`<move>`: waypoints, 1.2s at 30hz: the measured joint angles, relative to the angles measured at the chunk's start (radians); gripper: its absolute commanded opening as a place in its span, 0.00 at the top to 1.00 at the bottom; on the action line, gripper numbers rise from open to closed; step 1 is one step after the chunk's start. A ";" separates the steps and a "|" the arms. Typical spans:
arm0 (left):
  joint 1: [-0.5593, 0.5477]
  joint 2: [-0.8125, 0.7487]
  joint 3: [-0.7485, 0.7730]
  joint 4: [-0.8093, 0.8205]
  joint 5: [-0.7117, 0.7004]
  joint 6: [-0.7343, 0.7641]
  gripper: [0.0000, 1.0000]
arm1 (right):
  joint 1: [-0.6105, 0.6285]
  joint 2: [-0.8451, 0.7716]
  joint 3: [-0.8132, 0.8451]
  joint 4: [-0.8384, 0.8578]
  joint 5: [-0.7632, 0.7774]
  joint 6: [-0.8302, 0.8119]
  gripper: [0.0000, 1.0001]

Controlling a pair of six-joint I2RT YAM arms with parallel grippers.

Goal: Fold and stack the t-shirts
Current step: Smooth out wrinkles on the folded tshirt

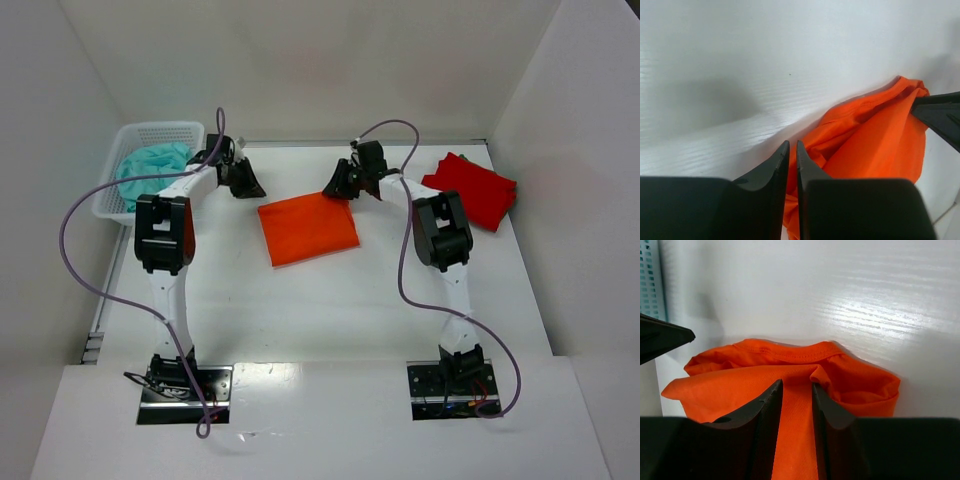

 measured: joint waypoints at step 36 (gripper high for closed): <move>-0.082 -0.226 -0.391 0.125 -0.029 -0.067 1.00 | 0.032 -0.317 -0.380 0.056 -0.015 0.019 0.92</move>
